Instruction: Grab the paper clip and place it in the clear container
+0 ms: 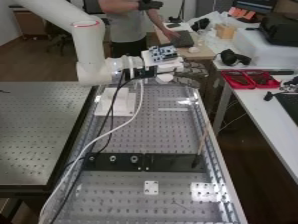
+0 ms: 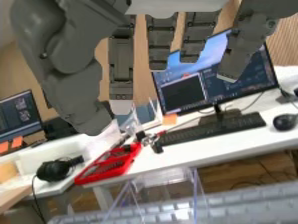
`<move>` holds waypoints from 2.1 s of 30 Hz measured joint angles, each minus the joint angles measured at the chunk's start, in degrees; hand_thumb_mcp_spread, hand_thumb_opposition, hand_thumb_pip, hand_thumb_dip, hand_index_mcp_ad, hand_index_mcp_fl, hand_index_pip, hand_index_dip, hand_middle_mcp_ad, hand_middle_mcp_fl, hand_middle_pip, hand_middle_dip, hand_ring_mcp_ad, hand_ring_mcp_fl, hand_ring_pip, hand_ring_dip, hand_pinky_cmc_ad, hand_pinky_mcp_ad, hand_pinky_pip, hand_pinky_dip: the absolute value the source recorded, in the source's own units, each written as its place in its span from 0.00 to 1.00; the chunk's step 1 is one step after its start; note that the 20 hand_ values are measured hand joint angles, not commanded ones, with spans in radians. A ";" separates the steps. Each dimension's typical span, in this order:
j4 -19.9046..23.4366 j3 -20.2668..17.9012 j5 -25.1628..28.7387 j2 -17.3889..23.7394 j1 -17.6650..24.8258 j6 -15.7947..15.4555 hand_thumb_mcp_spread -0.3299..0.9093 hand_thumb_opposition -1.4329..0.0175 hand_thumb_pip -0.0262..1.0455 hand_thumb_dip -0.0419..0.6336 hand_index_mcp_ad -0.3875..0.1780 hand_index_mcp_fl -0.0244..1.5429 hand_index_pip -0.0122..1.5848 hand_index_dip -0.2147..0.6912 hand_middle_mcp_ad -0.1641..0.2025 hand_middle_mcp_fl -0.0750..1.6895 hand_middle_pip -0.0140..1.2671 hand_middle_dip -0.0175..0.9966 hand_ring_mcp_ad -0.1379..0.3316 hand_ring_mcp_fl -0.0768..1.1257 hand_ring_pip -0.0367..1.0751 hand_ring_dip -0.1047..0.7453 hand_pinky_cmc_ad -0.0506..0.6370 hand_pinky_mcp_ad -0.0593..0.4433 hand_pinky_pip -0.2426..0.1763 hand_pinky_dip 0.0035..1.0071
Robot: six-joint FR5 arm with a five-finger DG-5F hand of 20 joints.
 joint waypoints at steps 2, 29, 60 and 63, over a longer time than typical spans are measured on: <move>-0.10 -0.99 -0.43 2.25 -0.62 -0.22 0.56 0.43 0.70 0.50 0.42 0.02 0.90 0.35 0.54 0.09 0.11 0.19 0.51 0.06 0.12 0.25 0.57 0.67 0.43 0.45; -13.69 -2.88 -1.93 17.10 -11.29 -7.57 0.56 0.44 0.70 0.50 0.41 0.03 0.83 0.36 0.55 0.06 0.11 0.19 0.51 0.06 0.12 0.25 0.57 0.67 0.43 0.46; -18.25 -2.09 -3.52 18.79 -13.32 -10.84 0.54 0.44 0.66 0.51 0.41 0.03 0.52 0.37 0.54 0.06 0.11 0.19 0.51 0.06 0.12 0.25 0.57 0.67 0.43 0.46; -18.44 -2.22 -3.85 18.94 -13.66 -11.03 0.51 0.45 0.63 0.50 0.41 0.03 0.33 0.37 0.54 0.04 0.11 0.19 0.51 0.06 0.12 0.25 0.57 0.67 0.43 0.46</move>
